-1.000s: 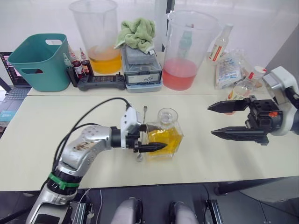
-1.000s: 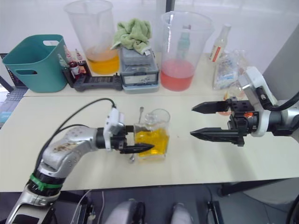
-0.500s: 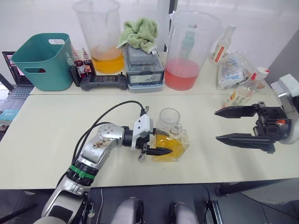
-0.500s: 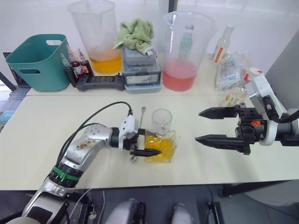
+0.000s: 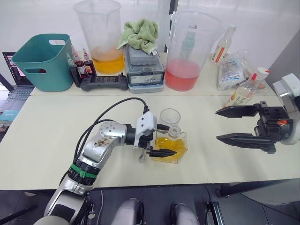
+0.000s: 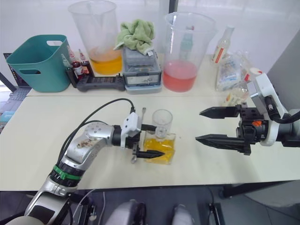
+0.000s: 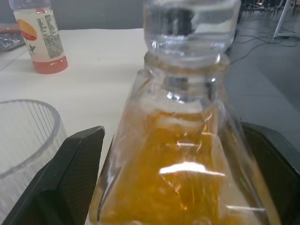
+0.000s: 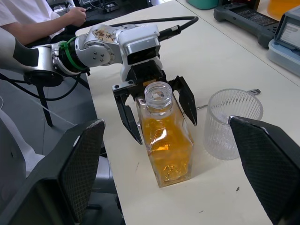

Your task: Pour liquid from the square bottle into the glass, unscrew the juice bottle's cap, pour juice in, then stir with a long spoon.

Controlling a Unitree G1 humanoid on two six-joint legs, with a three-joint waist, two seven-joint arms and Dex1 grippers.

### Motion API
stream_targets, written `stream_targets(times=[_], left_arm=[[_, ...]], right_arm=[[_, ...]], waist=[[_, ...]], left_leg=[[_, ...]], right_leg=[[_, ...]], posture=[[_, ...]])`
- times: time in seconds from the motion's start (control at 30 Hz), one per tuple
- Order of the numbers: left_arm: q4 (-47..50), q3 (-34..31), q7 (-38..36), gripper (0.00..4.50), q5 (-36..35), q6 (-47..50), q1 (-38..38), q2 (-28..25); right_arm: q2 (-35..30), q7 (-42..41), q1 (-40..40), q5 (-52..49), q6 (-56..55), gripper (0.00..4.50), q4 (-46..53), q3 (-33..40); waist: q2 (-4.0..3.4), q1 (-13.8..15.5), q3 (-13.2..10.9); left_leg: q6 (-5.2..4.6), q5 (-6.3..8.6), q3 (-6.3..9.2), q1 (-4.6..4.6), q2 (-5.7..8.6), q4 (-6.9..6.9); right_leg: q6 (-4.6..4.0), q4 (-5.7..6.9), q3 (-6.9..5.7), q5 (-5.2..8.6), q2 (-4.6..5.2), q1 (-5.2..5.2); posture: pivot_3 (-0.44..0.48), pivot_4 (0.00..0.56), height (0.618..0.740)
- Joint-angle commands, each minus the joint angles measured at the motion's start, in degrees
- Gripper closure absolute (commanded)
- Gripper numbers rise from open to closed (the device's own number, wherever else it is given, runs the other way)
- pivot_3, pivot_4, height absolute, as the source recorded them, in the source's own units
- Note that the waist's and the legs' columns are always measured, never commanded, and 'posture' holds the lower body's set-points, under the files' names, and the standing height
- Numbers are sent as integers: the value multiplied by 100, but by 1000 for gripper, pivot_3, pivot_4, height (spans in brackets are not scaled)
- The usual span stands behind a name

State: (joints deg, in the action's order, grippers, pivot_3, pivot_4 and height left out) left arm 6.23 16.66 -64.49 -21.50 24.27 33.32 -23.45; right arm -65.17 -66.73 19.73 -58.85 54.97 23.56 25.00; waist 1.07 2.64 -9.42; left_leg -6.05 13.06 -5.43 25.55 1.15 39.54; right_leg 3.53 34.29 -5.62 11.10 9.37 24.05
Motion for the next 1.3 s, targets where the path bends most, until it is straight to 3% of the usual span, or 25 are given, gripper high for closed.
stream_targets(times=[0.03,0.2,0.4,0.7,1.0,1.3], left_arm=[[388,-159,106,23,-166,143,31,-7],[473,-162,177,23,-120,120,-28,-77],[402,-98,138,1723,-54,67,-3,-118],[340,-60,109,1720,2,13,-3,-106],[361,-24,118,1720,54,-21,-51,-119],[343,-45,105,1720,83,-80,-58,-125]], right_arm=[[3,26,181,-96,-144,0,37,-12],[178,127,365,-244,-130,0,110,-205],[906,777,860,-49,-368,0,461,-883],[1528,1154,852,994,-1050,0,848,-1997],[1836,1213,759,1677,-1487,0,596,-2447],[1993,1155,730,1943,-1592,2906,459,-2585]], waist=[[0,-4,0],[0,-6,0],[-1,-24,1],[-1,-21,1],[-2,-21,1],[-2,-23,1]], left_leg=[[-4,3,0,0,-1,10],[-8,6,0,0,-3,27],[-7,6,0,-1,-3,29],[-7,5,0,-2,3,35],[-6,4,-1,-2,5,37],[-6,4,-1,-2,5,37]], right_leg=[[0,10,0,0,0,0],[0,26,3,1,1,1],[0,33,7,1,0,3],[0,61,6,1,0,8],[1,63,5,1,-5,7],[1,63,5,1,-7,7]], posture=[[0,150,740],[0,150,740],[0,150,740],[0,150,740],[0,150,740],[0,150,740]])
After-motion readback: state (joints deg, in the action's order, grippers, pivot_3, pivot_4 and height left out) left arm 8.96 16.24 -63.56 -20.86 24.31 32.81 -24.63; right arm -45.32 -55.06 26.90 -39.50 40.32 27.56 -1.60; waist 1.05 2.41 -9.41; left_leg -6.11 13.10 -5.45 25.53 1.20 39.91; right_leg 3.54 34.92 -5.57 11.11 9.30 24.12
